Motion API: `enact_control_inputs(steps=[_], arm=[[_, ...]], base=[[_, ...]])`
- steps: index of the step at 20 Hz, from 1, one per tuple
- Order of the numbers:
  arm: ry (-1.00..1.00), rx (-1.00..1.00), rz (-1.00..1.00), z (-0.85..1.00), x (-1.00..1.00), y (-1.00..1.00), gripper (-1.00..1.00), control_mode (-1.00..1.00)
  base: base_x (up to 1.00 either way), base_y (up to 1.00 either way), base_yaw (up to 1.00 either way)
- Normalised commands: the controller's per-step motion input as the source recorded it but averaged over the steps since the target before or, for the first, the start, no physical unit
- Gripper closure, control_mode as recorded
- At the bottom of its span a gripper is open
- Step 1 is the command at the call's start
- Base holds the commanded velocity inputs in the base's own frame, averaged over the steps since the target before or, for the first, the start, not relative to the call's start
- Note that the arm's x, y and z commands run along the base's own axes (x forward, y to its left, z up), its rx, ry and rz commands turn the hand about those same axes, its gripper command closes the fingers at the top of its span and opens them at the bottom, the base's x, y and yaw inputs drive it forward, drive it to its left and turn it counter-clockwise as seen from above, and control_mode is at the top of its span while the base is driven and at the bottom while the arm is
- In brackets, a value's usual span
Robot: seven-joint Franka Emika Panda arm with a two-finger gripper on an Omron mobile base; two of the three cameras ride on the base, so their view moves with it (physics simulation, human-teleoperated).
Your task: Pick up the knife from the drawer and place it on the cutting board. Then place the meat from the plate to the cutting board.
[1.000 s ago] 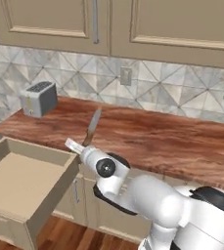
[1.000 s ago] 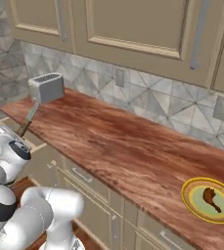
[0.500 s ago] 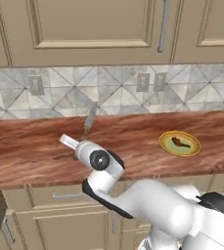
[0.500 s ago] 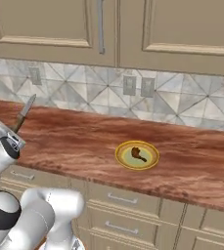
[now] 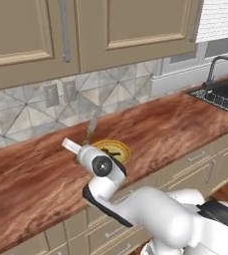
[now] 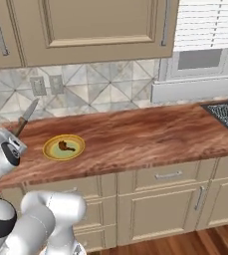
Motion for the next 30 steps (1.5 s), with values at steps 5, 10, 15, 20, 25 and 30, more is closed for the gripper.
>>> enact_control_inputs(steps=[5,10,15,20,25,30], arm=[[0.00,0.00,0.00,0.00,0.00,0.00,1.00,1.00],[0.00,0.00,0.00,0.00,0.00,0.00,1.00,1.00],[0.00,0.00,0.00,0.00,0.00,0.00,1.00,1.00],[0.00,0.00,0.00,0.00,0.00,0.00,1.00,1.00],[0.00,0.00,0.00,0.00,0.00,0.00,1.00,1.00],[0.00,0.00,0.00,0.00,0.00,0.00,1.00,1.00]], base=[[0.00,-0.11,-0.17],[0.03,-0.53,-0.04],[0.11,-1.00,-0.46],[0.07,-0.69,-0.88],[0.00,-0.33,-0.97],[0.00,-0.13,-1.00]])
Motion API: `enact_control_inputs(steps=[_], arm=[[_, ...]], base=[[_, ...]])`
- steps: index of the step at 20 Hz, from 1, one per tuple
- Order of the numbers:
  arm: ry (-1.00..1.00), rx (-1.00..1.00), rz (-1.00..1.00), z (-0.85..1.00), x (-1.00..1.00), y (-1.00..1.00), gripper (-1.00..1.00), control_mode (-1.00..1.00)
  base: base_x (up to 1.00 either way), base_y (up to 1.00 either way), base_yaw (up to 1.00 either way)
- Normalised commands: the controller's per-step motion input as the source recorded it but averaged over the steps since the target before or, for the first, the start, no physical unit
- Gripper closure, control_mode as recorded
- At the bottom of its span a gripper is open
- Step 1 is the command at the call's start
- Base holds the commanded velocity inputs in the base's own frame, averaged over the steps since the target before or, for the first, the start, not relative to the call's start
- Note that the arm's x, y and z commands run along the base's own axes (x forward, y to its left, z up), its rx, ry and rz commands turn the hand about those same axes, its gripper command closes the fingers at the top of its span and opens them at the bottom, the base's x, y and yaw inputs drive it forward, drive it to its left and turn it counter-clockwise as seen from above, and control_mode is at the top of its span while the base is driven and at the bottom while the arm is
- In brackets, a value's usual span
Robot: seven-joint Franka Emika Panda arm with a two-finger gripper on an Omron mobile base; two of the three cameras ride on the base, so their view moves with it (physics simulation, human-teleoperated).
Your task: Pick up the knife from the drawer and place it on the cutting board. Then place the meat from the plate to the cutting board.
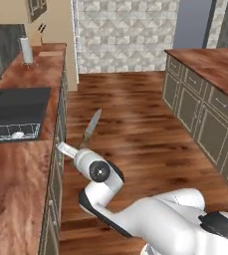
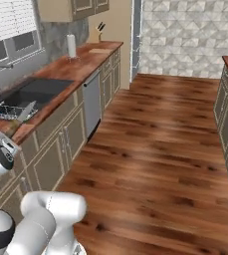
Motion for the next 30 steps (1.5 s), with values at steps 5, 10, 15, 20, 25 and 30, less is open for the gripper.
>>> enact_control_inputs(steps=[5,10,15,20,25,30], arm=[[0.00,0.00,0.00,0.00,0.00,0.00,1.00,1.00],[0.00,0.00,0.00,0.00,0.00,0.00,1.00,1.00],[0.00,0.00,0.00,0.00,0.00,0.00,1.00,1.00],[0.00,0.00,0.00,0.00,0.00,0.00,1.00,1.00],[0.00,0.00,0.00,0.00,0.00,0.00,1.00,1.00],[0.00,0.00,0.00,0.00,0.00,0.00,1.00,1.00]], base=[[0.54,-0.26,-0.41],[0.98,-0.87,0.00],[1.00,-0.26,0.00],[1.00,0.12,-0.01],[1.00,0.28,0.00],[1.00,0.32,0.00]])
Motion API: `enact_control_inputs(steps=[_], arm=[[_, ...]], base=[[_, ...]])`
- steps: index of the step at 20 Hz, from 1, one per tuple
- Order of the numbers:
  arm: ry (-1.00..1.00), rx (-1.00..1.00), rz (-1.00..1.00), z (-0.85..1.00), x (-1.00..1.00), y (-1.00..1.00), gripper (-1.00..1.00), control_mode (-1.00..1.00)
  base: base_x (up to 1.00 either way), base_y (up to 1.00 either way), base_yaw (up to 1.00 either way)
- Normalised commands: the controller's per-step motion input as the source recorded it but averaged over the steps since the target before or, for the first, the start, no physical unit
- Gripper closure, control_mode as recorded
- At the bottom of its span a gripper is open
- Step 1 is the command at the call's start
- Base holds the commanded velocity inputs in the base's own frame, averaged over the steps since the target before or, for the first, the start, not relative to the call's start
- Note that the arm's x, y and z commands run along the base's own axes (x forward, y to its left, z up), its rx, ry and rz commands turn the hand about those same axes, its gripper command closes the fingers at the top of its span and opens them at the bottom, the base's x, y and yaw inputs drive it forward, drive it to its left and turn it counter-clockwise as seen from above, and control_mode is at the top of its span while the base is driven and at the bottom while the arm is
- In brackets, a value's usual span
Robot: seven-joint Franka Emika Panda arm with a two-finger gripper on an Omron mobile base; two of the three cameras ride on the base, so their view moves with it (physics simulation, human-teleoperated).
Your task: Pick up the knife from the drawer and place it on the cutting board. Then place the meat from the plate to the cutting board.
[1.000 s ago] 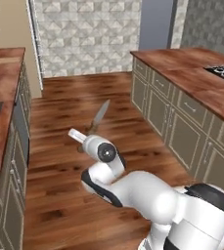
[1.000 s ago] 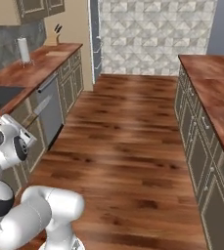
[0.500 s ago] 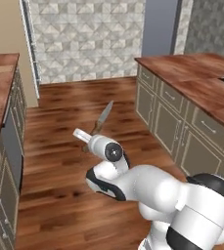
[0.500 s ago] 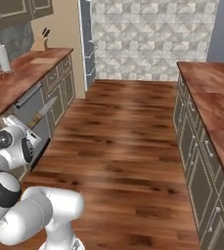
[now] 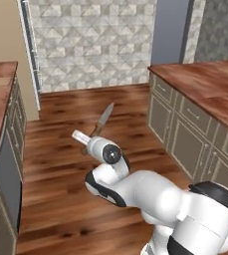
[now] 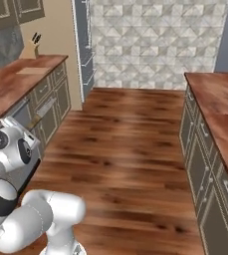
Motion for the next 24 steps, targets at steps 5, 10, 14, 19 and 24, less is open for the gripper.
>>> enact_control_inputs(steps=[5,10,14,19,24], arm=[[0.00,0.00,0.00,0.00,0.00,0.00,1.00,1.00],[0.00,0.00,0.00,0.00,0.00,0.00,1.00,1.00],[0.00,0.00,0.00,0.00,0.00,0.00,1.00,1.00],[0.00,0.00,0.00,0.00,0.00,0.00,1.00,1.00],[0.00,0.00,0.00,0.00,0.00,0.00,1.00,1.00]], base=[[1.00,0.47,0.00],[1.00,0.43,0.00],[1.00,0.28,0.00],[1.00,0.02,0.06],[1.00,0.00,0.14]])
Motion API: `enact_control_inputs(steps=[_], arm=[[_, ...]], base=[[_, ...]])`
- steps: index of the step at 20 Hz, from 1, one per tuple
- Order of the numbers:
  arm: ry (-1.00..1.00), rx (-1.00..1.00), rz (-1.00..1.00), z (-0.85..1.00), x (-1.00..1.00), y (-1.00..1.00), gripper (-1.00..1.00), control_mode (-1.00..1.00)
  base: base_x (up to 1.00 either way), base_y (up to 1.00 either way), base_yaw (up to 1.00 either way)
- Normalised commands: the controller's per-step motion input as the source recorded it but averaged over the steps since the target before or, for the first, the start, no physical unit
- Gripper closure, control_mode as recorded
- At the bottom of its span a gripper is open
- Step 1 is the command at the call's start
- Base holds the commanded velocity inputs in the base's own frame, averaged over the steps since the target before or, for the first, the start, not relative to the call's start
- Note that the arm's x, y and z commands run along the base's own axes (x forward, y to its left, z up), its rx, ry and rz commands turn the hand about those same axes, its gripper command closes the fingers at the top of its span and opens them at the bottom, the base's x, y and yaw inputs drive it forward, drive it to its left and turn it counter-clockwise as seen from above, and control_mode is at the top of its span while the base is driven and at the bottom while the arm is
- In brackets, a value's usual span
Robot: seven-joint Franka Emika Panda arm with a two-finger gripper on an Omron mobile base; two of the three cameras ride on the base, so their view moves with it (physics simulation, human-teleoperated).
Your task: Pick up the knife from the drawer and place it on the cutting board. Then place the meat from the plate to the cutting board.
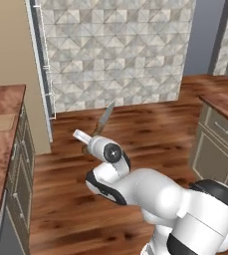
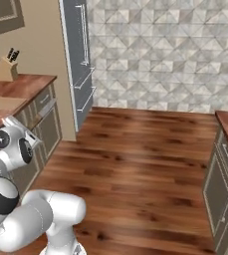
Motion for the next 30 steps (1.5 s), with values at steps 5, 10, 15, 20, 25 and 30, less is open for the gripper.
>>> enact_control_inputs(steps=[5,10,15,20,25,30], arm=[[0.00,0.00,0.00,0.00,0.00,0.00,1.00,1.00],[0.00,0.00,0.00,0.00,0.00,0.00,1.00,1.00],[0.00,0.00,0.00,0.00,0.00,0.00,1.00,1.00],[0.00,0.00,0.00,0.00,0.00,0.00,1.00,1.00],[0.00,0.00,0.00,0.00,0.00,0.00,1.00,1.00],[0.00,0.00,0.00,0.00,0.00,0.00,1.00,1.00]], base=[[1.00,-0.04,0.24],[1.00,-0.04,0.34],[1.00,-0.11,0.45],[0.75,-0.24,0.53],[0.08,-0.27,0.63],[0.00,-0.17,0.67]])
